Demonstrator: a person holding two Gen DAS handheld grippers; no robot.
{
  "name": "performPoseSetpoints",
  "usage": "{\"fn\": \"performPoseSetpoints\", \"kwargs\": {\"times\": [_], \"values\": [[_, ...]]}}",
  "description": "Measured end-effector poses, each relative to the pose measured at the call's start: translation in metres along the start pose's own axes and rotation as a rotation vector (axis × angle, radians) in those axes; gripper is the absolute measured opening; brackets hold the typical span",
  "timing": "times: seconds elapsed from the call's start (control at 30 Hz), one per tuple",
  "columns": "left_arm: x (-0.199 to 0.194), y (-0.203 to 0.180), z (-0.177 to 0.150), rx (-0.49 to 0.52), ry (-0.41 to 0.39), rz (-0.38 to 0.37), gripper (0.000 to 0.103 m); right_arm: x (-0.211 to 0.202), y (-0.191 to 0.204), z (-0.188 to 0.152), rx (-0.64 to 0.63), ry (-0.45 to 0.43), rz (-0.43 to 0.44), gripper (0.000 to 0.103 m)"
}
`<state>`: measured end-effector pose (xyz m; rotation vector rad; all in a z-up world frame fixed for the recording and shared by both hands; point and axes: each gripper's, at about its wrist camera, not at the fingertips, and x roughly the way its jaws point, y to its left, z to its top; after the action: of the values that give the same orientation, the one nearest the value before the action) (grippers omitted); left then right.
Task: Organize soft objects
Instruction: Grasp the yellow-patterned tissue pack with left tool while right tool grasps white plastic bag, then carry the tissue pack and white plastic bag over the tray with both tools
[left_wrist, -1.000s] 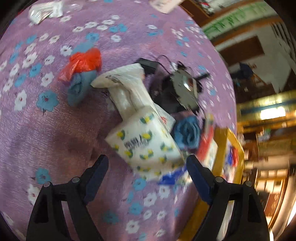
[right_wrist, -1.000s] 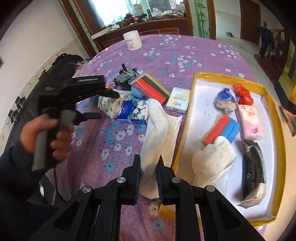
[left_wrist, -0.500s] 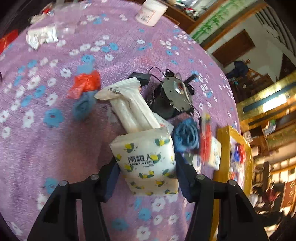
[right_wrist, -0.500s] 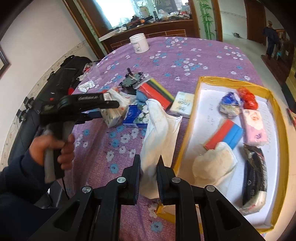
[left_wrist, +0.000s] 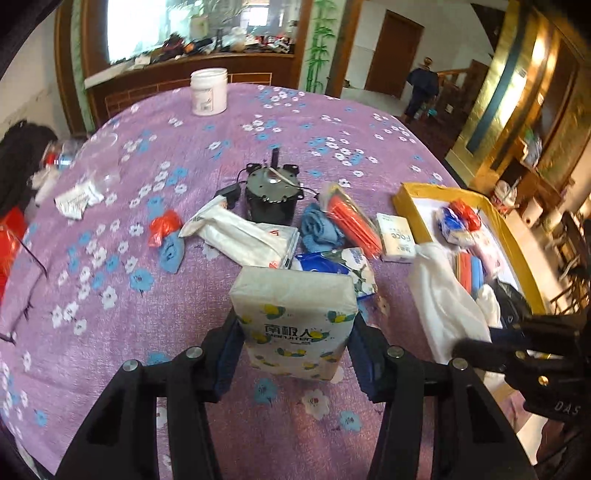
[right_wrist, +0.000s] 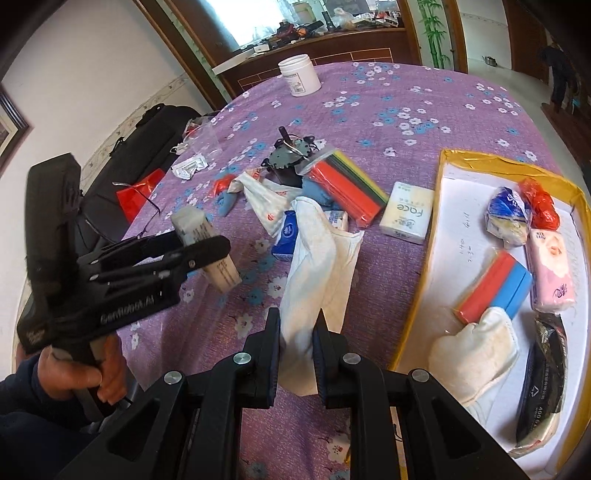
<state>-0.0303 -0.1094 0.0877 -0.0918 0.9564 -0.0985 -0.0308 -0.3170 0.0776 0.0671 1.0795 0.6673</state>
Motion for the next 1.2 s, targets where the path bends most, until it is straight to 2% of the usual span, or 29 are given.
{"fn": "performPoseSetpoints", "kwargs": {"times": [0.43, 0.9, 1.2], "values": [[-0.003, -0.05, 0.008, 0.124, -0.011, -0.049, 0.051, -0.035, -0.024, -0.012, 0.073, -0.081, -0.038, 0.017], [0.004, -0.136, 0.027, 0.286, -0.012, -0.176, 0.051, -0.096, -0.083, -0.034, 0.234, -0.203, -0.131, 0.017], [0.019, -0.174, 0.04, 0.29, 0.029, -0.247, 0.052, -0.12, -0.117, -0.043, 0.295, -0.233, -0.175, 0.017]]}}
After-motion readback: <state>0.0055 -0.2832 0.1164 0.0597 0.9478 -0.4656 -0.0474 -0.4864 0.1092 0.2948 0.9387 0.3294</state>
